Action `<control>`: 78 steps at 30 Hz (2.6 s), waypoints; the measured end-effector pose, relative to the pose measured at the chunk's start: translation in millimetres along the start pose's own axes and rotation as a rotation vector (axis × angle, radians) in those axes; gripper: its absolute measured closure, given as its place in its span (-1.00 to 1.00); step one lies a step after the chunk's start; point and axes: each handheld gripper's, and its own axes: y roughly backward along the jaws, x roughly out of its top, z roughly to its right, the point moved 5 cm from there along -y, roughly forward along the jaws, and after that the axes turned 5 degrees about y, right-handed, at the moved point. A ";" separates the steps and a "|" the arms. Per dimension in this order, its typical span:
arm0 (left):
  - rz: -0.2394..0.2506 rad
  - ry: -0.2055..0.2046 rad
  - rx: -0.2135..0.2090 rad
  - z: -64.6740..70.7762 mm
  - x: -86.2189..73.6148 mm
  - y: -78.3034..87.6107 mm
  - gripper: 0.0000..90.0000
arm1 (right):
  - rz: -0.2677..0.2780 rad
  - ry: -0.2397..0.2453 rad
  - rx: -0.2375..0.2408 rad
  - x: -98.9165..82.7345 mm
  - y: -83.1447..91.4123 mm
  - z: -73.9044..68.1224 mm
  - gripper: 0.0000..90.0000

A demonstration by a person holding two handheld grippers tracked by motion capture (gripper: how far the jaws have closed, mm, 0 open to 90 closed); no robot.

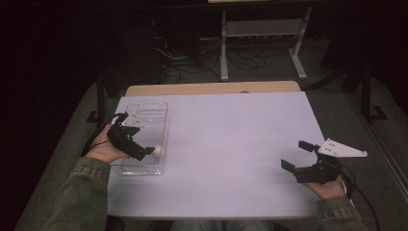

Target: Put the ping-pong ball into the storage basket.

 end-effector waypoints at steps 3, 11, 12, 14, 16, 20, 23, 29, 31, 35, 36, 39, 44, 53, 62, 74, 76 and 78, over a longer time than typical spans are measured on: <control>0.030 0.010 0.007 0.6 0.3 3.2 -1.00 | 0.000 -0.003 0.000 -0.1 0.0 0.1 -1.00; 0.084 0.050 0.016 4.9 -2.7 6.3 -1.00 | -0.003 -0.001 0.000 -0.3 -0.3 0.0 -1.00; 0.089 0.055 0.014 4.8 -3.0 7.2 -1.00 | -0.002 -0.002 0.000 -0.3 -0.2 0.0 -1.00; 0.108 0.072 0.013 5.9 -3.6 9.0 -1.00 | -0.002 -0.002 -0.001 -0.3 0.0 -0.1 -1.00; 0.115 0.078 0.019 7.2 -4.8 10.7 -1.00 | -0.004 0.000 0.001 -0.5 -0.2 -0.6 -1.00; 0.127 0.082 0.033 7.4 -6.9 12.0 -1.00 | -0.005 0.002 0.004 -1.1 -0.8 -0.6 -1.00; 0.160 0.102 0.043 6.3 -9.4 13.9 -1.00 | -0.004 0.000 0.003 -1.1 -0.6 -0.3 -1.00; 0.212 0.132 0.055 6.8 -15.5 18.2 -1.00 | -0.004 0.001 0.003 -1.1 -0.5 -0.6 -1.00; 0.224 0.138 0.063 6.0 -17.9 20.0 -1.00 | -0.004 0.000 0.004 -1.1 -0.5 -0.5 -1.00; 0.255 0.163 0.071 5.2 -23.2 21.4 -1.00 | -0.003 0.001 0.003 -1.0 -0.6 -0.4 -1.00; 0.261 0.167 0.076 4.9 -24.3 21.4 -1.00 | -0.003 0.000 0.004 -1.0 -0.5 -0.4 -1.00; 0.279 0.177 0.084 5.2 -27.4 22.9 -1.00 | -0.003 0.000 0.004 -1.1 -0.4 -0.5 -1.00; 0.308 0.197 0.092 3.7 -32.0 26.7 -1.00 | -0.004 0.000 0.003 -1.2 -0.4 -0.5 -1.00; 0.398 0.248 0.100 6.3 -45.0 29.6 -1.00 | -0.006 0.001 0.004 -1.4 -0.7 -0.7 -1.00; 0.468 0.294 0.115 7.9 -56.1 29.3 -1.00 | -0.009 -0.001 0.004 -2.0 -1.3 -1.0 -1.00; 0.589 0.376 0.141 10.0 -76.1 32.3 -1.00 | -0.013 0.001 0.007 -2.9 -2.1 -2.1 -1.00; 0.596 0.386 0.146 9.9 -77.9 32.2 -1.00 | -0.010 0.000 0.009 -3.0 -2.3 -2.2 -1.00; 0.596 0.390 0.180 10.1 -81.6 32.0 -1.00 | -0.008 -0.003 0.011 -3.1 -2.5 -2.4 -1.00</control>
